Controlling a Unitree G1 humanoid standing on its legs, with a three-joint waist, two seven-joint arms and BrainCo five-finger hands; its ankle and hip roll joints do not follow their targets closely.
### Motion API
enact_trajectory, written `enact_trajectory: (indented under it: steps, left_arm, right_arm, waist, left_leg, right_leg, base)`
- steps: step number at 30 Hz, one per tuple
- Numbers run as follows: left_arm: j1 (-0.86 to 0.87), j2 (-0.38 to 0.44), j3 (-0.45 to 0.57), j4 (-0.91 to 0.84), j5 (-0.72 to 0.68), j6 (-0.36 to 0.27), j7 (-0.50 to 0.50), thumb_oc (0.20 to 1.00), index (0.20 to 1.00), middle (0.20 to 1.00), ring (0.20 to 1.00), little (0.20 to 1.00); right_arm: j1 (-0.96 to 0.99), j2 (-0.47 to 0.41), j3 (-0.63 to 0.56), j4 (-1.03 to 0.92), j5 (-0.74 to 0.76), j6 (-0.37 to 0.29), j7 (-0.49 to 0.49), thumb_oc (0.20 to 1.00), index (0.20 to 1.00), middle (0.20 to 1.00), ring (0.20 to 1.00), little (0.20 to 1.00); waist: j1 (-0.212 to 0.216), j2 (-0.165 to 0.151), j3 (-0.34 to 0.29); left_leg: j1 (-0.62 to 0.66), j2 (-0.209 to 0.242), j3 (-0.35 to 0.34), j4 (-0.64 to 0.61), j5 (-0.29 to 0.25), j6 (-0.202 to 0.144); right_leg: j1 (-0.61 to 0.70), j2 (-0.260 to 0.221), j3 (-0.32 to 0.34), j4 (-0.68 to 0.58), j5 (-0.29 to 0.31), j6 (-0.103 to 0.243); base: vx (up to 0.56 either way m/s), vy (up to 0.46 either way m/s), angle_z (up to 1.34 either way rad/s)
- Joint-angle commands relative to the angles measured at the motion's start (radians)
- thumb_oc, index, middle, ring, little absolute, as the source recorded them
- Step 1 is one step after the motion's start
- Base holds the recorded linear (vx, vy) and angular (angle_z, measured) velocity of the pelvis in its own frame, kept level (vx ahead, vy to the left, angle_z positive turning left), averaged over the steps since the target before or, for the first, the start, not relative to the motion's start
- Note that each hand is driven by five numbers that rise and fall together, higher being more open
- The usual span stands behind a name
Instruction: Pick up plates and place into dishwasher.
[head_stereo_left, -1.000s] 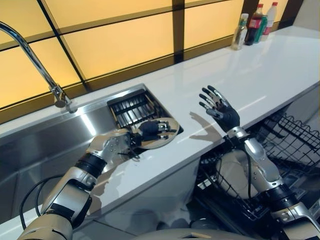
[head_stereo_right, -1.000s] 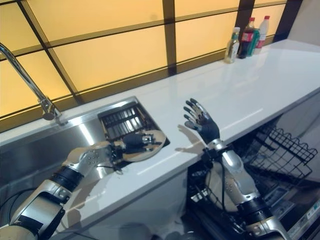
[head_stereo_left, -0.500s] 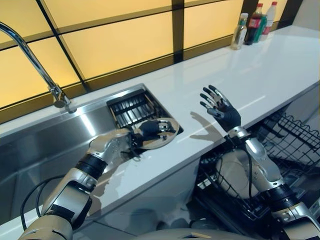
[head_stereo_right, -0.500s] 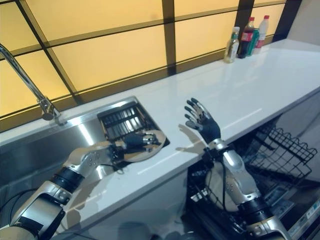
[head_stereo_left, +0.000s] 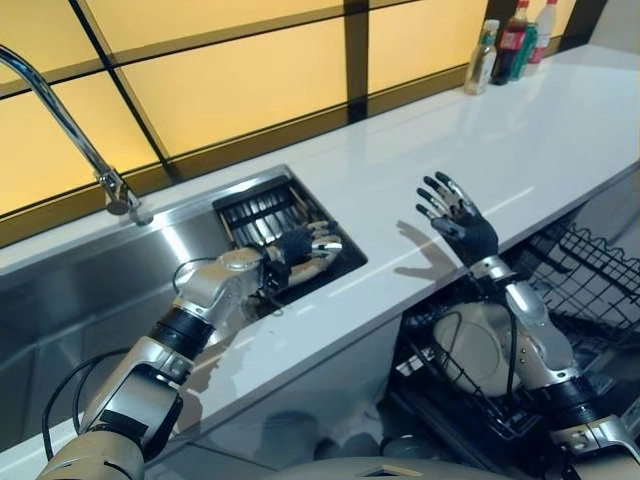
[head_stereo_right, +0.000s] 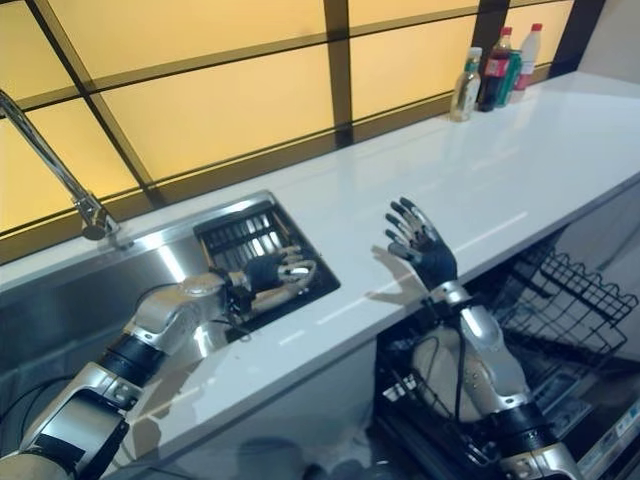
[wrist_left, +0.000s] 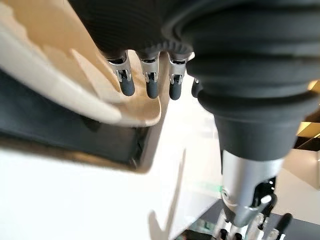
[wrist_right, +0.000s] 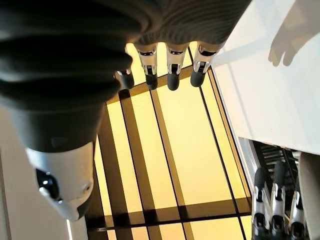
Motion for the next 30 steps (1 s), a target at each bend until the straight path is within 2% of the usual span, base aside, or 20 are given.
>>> enact_trajectory:
  steps: [1,6,16,18,21,26,30]
  left_arm:
    - [-0.033,0.061,0.081,-0.062,0.050,-0.079,0.018,1.000,1.000,1.000,1.000,1.000]
    - [-0.035,0.056,0.088,-0.108,0.066,-0.093,0.037,1.000,1.000,1.000,1.000,1.000]
    - [-0.065,0.106,0.108,-0.139,0.251,-0.138,0.077,1.000,1.000,1.000,1.000,1.000]
    - [-0.068,0.114,0.109,-0.128,0.283,-0.143,0.066,1.000,1.000,1.000,1.000,1.000]
    - [-0.077,0.135,0.095,-0.115,0.377,-0.115,0.036,1.000,1.000,1.000,1.000,1.000]
    - [-0.092,0.185,0.065,-0.073,0.530,-0.118,0.023,1.000,1.000,1.000,1.000,1.000]
    - [-0.090,0.202,0.053,-0.084,0.550,-0.128,-0.031,1.000,1.000,1.000,1.000,1.000]
  right_arm:
    - [0.011,0.004,-0.073,-0.095,0.015,-0.028,0.021,1.000,1.000,1.000,1.000,1.000]
    - [0.019,0.013,-0.082,-0.089,0.006,-0.039,0.019,1.000,1.000,1.000,1.000,1.000]
    - [0.017,0.015,-0.096,-0.098,0.002,-0.027,0.000,1.000,1.000,1.000,1.000,1.000]
    - [0.018,0.016,-0.100,-0.096,0.003,-0.028,0.004,1.000,1.000,1.000,1.000,1.000]
    - [0.021,0.017,-0.105,-0.098,-0.002,-0.028,0.003,1.000,1.000,1.000,1.000,1.000]
    - [0.023,0.007,-0.115,-0.101,0.005,-0.027,-0.003,1.000,1.000,1.000,1.000,1.000]
    - [0.033,0.004,-0.132,-0.102,0.009,-0.026,-0.002,1.000,1.000,1.000,1.000,1.000]
  waist:
    - [-0.006,-0.038,-0.010]
    - [-0.002,-0.039,-0.008]
    - [0.007,-0.039,-0.011]
    - [0.007,-0.039,-0.011]
    - [0.006,-0.038,-0.012]
    - [0.006,-0.036,-0.008]
    - [0.009,-0.035,-0.007]
  left_leg:
    - [-0.121,-0.050,-0.081,0.190,-0.118,0.088]
    - [-0.123,-0.053,-0.092,0.192,-0.117,0.089]
    - [-0.120,-0.057,-0.101,0.187,-0.112,0.089]
    - [-0.119,-0.057,-0.101,0.185,-0.112,0.089]
    - [-0.119,-0.058,-0.103,0.182,-0.111,0.090]
    - [-0.118,-0.057,-0.106,0.182,-0.110,0.090]
    - [-0.120,-0.057,-0.115,0.183,-0.110,0.089]
  right_leg:
    - [-0.039,-0.013,-0.046,0.031,0.022,0.067]
    - [-0.040,-0.011,-0.046,0.037,0.018,0.065]
    - [-0.035,-0.012,-0.048,0.033,0.018,0.065]
    - [-0.035,-0.012,-0.048,0.032,0.019,0.065]
    - [-0.036,-0.011,-0.047,0.031,0.021,0.065]
    - [-0.033,-0.010,-0.047,0.029,0.018,0.065]
    - [-0.030,-0.011,-0.050,0.027,0.016,0.064]
  base:
    - [0.00,0.000,0.00]
    - [0.00,0.004,0.06]
    - [0.00,0.002,0.06]
    - [0.00,0.000,0.00]
    - [0.00,0.000,0.00]
    - [0.00,0.000,0.00]
    - [0.00,0.000,0.05]
